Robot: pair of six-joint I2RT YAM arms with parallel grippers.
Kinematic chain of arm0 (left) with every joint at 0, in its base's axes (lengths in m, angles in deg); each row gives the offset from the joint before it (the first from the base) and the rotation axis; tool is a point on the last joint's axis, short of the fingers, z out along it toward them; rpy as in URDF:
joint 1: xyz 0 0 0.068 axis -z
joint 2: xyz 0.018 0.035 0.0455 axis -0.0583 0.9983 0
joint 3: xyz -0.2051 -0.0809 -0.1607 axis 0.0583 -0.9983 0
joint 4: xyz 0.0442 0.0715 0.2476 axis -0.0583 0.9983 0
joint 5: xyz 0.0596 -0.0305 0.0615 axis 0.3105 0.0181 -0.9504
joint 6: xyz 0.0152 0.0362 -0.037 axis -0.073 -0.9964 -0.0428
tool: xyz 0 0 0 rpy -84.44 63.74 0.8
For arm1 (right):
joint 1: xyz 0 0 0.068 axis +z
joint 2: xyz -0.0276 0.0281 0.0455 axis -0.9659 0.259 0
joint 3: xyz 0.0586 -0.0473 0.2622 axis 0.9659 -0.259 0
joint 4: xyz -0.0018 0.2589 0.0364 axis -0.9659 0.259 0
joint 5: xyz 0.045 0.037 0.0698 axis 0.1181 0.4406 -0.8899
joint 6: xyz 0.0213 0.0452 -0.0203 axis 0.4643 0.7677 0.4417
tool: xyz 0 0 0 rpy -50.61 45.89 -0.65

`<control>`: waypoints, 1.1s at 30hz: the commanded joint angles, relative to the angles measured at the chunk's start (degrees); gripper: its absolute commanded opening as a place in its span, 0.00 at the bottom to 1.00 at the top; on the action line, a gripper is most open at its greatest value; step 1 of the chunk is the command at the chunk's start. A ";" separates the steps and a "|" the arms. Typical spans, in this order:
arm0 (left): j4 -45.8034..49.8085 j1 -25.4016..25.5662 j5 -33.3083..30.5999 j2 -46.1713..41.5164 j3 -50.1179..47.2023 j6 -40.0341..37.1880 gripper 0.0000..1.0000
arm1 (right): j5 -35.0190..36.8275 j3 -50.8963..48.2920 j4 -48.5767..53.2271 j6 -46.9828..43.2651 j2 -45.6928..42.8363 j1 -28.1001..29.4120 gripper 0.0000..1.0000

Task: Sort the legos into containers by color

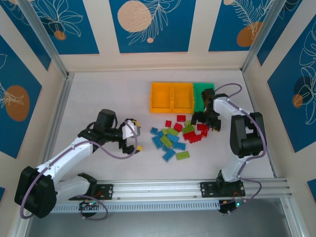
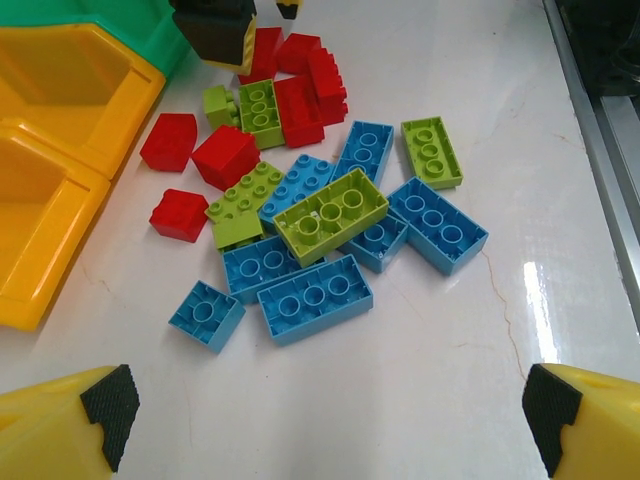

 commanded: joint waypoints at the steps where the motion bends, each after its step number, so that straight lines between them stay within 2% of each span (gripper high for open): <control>1: -1.48 0.38 0.49 0.80 -0.49 -1.77 1.00 | 0.89 1.78 0.14 -5.48 1.53 0.46 0.97; 4: -1.37 0.46 0.31 1.33 -0.16 -1.78 1.00 | 1.14 1.62 -0.07 -6.99 2.70 0.43 0.94; 9: -1.48 0.43 0.67 1.61 -0.08 -1.67 1.00 | 0.83 2.13 -0.29 -8.86 4.43 0.55 0.81; 13: -1.10 0.46 0.67 1.47 -0.07 -1.70 1.00 | 0.87 1.52 -0.76 -7.88 3.69 0.64 0.64; 17: -1.50 0.52 0.42 1.01 -0.47 -1.68 1.00 | 4.02 -0.01 -2.19 -3.99 -2.39 0.66 0.55; 19: -1.69 0.48 -0.21 1.03 -0.41 -1.58 1.00 | 6.35 -0.49 -2.62 -0.26 -7.56 0.82 0.54; 23: -3.20 0.50 -5.12 0.69 -0.23 -1.12 1.00 | 5.97 2.41 -5.31 3.75 -15.26 0.81 0.54; 25: -4.42 0.52 -7.50 0.33 -0.23 -0.12 1.00 | 5.10 6.55 -6.25 4.76 -13.66 0.20 0.54; 29: -5.99 0.53 -10.34 -1.03 -0.73 2.26 1.00 | 1.46 17.86 -4.30 8.36 -2.50 -2.31 0.54; 33: -6.86 0.49 -12.09 -2.67 -1.77 2.26 1.00 | -1.75 24.51 -5.73 11.95 5.91 -3.84 0.55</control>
